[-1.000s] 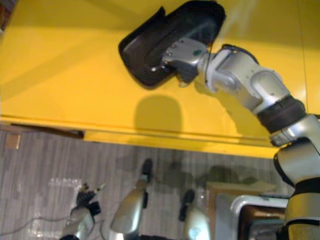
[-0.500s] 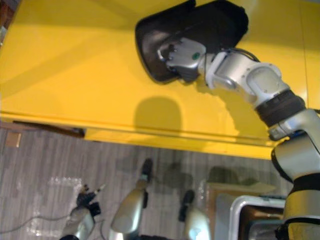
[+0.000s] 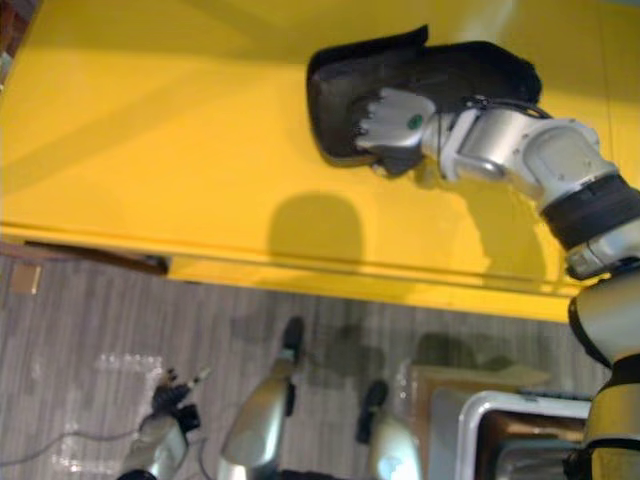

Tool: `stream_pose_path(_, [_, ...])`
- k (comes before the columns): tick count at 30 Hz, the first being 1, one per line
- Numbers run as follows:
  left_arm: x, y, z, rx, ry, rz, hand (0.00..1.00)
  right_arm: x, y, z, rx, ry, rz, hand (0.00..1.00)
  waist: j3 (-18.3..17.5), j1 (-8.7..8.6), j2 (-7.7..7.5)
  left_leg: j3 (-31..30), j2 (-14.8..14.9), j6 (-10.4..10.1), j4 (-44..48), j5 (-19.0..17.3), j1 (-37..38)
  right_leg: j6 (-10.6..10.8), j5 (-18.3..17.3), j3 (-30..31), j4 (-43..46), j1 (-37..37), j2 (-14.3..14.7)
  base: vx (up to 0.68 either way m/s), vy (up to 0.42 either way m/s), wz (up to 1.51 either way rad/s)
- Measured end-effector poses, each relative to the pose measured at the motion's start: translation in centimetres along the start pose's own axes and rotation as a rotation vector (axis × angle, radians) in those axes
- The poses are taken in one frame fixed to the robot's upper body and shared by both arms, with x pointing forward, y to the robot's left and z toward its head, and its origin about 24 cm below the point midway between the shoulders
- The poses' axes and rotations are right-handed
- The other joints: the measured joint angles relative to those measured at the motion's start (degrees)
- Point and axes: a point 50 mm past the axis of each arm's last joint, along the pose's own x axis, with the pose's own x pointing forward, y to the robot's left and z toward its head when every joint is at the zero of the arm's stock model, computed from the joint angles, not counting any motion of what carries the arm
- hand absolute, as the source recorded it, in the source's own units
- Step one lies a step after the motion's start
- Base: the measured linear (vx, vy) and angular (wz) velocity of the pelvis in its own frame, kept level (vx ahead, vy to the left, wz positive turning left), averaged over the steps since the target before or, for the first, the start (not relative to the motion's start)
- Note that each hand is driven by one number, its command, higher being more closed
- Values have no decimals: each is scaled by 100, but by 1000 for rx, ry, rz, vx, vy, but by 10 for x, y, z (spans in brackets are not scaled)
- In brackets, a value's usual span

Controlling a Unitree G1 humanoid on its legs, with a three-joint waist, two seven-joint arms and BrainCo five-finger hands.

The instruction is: Walk over and take plastic housings, then place them on the shelf

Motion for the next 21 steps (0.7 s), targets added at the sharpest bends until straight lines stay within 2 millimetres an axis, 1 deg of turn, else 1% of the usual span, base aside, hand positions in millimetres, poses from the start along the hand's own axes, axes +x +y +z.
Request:
stream_pose_path(2, [1,3,2,6,-5,0,0,-7,6,-7,22,29,37,100,-5,-1,-9,2,1,0,0,3,3,0,0,0,0,3,1,0,0,0])
stream_pose_path(5, [3,12,7,25,-20,13,0,-16,18,-14,83,84,66,100,-36,-3,-65,9,5,-7,0,9,24,0,0,1,0,20,3,0,0,0])
stream_pose_path(8, [4,16,10,32,-32,15,0,-28,30,-22,134,147,92,100,-37,-2,-68,12,3,-6,-1,11,46,1,2,2,0,42,0,0,0,0])
stream_pose_path(9, [5,17,10,34,-35,18,0,-34,35,-25,152,169,99,0,-37,-1,-68,12,3,-5,-3,11,52,3,4,2,0,49,0,0,0,0])
stream_pose_path(12, [5,20,11,39,-38,23,0,-46,46,-29,174,209,127,0,-40,-5,-73,26,4,-3,-7,9,62,10,12,6,0,52,-2,0,0,0])
stream_pose_path(14, [6,21,12,41,-40,26,0,-50,50,-31,184,233,131,0,-49,-5,-89,28,4,-2,-8,10,64,11,13,8,0,53,-3,0,0,0])
stream_pose_path(17, [6,22,13,42,-42,26,0,-57,55,-38,106,278,137,0,-56,-8,-102,30,2,-1,-8,9,64,12,13,8,-1,53,-6,0,0,0])
stream_pose_path(21, [5,22,13,42,-46,26,0,-63,58,-43,73,320,116,0,-64,-6,-115,32,-2,0,-8,8,64,12,13,8,-1,53,-10,0,0,0])
